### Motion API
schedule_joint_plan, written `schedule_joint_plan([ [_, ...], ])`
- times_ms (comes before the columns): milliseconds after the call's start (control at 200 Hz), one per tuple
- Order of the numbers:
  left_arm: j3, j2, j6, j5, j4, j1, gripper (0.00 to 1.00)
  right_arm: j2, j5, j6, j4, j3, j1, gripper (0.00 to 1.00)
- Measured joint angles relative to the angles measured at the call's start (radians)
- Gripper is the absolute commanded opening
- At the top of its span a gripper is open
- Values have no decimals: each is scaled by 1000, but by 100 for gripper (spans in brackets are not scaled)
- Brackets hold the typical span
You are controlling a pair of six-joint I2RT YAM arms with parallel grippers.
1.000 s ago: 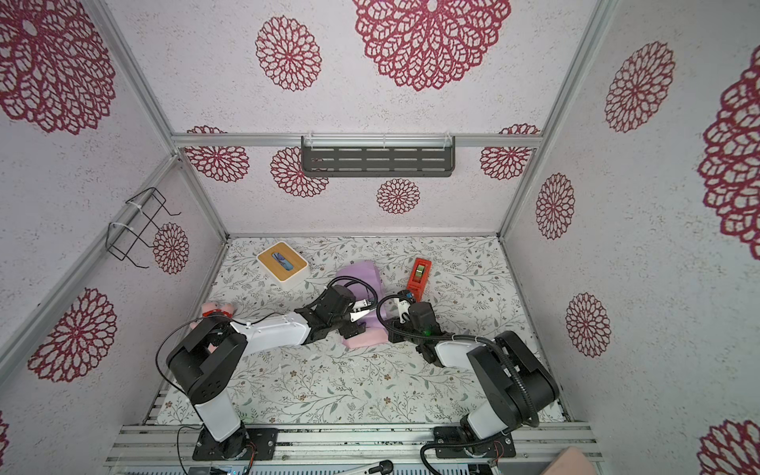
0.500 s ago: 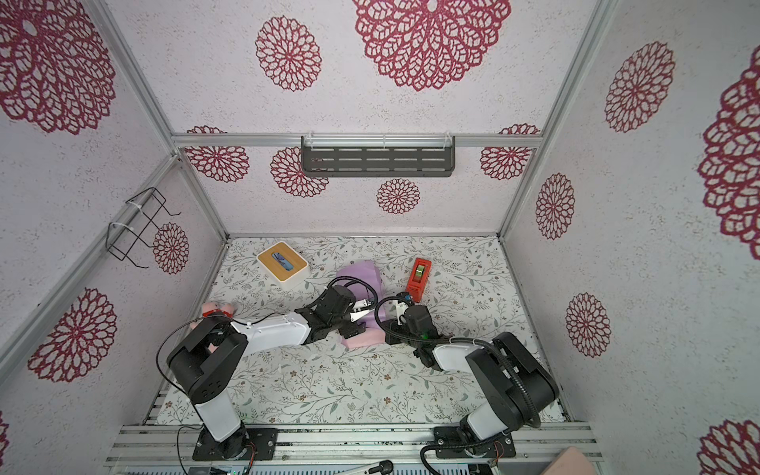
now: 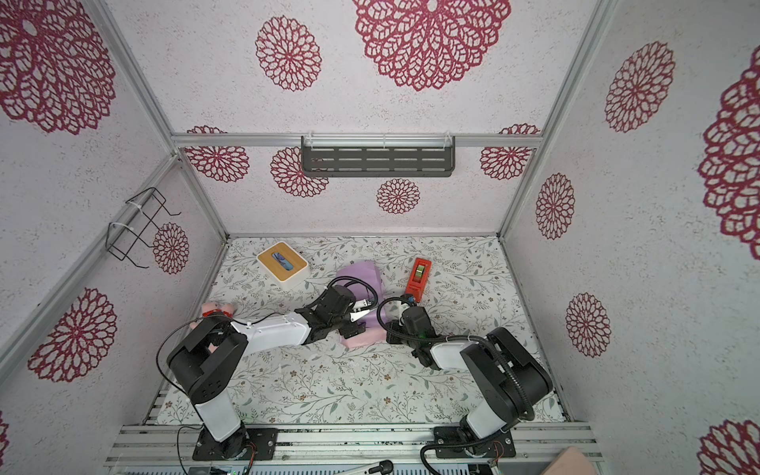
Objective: Wrap a gift box in wrapping paper
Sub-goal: Fold the wrapping paper around the gift box.
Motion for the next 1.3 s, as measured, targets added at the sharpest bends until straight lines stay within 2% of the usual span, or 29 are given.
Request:
schedule_joint_plan([
  [635, 0, 2, -8, -6, 5, 0, 90, 10, 5, 70, 74, -8, 40, 5],
  [1301, 0, 3, -20, -8, 6, 0, 91, 13, 43, 126, 118, -59, 64, 19],
])
